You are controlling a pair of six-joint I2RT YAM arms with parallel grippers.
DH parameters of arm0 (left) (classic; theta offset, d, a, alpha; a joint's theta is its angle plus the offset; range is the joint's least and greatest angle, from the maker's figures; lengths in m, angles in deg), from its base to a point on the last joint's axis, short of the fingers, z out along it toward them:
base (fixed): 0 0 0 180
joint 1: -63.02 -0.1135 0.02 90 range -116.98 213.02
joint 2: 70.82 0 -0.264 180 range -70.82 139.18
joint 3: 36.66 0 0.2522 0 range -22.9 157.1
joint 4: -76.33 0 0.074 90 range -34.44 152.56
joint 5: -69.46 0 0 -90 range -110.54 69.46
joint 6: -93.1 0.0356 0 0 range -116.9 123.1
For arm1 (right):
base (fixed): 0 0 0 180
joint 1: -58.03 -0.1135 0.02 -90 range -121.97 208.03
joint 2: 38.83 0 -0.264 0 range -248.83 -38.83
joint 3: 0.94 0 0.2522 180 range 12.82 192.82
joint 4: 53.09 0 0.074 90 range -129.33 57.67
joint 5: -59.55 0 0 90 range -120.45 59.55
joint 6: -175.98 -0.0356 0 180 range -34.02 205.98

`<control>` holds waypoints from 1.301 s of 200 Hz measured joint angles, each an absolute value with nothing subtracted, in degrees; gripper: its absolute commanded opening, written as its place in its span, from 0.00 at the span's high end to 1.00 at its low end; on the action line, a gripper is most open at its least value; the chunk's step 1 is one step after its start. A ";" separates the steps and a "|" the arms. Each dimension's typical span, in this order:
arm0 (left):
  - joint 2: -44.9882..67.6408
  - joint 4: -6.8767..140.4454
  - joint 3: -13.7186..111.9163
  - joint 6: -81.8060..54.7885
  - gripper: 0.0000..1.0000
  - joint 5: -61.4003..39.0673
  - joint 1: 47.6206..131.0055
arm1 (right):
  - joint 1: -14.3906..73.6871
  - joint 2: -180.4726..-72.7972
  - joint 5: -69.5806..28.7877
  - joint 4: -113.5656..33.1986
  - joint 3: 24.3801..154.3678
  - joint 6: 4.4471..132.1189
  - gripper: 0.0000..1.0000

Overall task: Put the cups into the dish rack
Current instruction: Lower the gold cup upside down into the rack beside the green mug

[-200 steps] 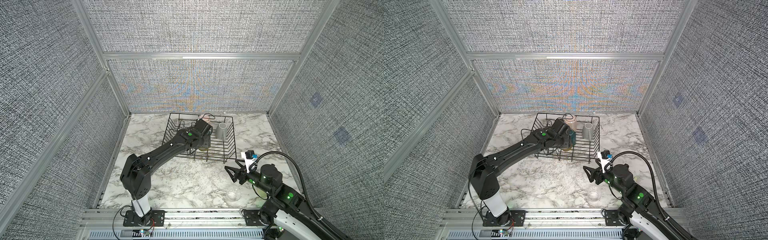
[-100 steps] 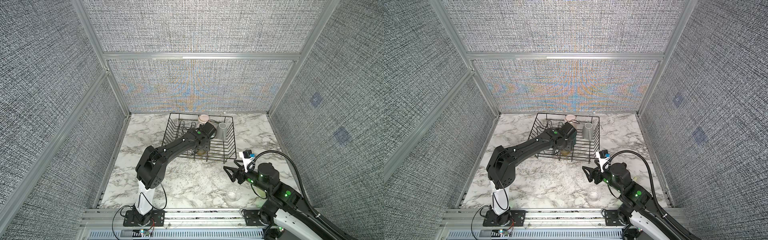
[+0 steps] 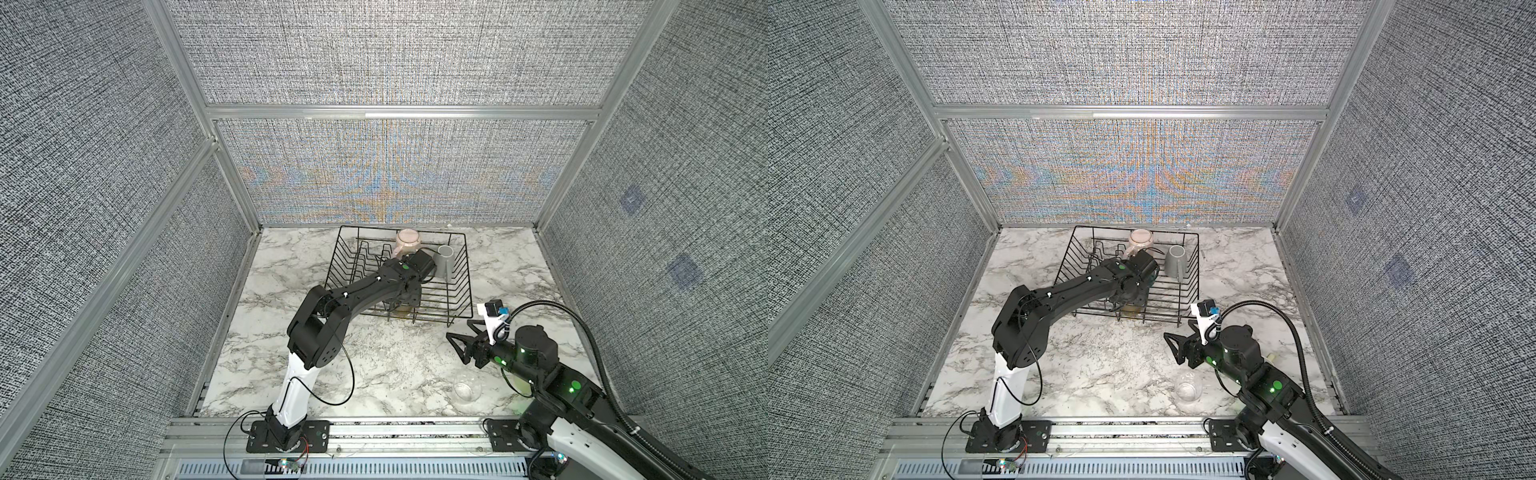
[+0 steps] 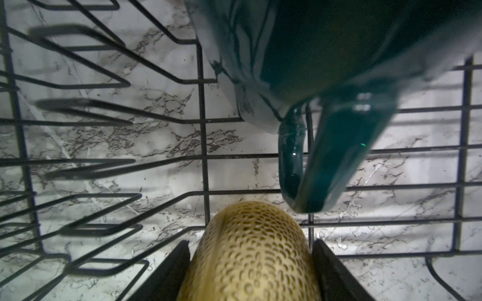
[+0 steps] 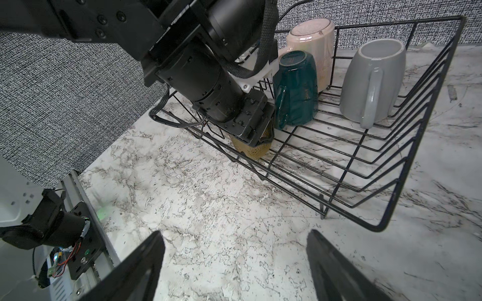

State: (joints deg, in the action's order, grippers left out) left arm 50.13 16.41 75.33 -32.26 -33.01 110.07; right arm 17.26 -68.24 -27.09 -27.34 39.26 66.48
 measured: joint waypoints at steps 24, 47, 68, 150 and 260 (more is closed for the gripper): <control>50.57 16.24 75.29 -32.30 0.22 -32.96 110.07 | 17.26 -68.88 -26.88 -27.65 38.89 65.58 0.14; 50.57 16.22 75.23 -32.30 0.21 -32.94 110.07 | 17.26 -69.60 -26.48 -28.24 38.82 65.03 0.14; 50.57 16.24 75.20 -32.32 0.20 -32.94 110.07 | 17.26 -70.06 -26.44 -28.35 38.78 64.64 0.14; 49.21 17.31 74.77 -32.54 0.31 -33.05 110.07 | 17.30 -72.31 -29.54 -25.31 40.68 62.08 0.15; 46.68 17.35 75.29 -34.00 0.25 -35.59 110.07 | 17.26 -73.42 -29.78 -25.25 40.70 60.40 0.15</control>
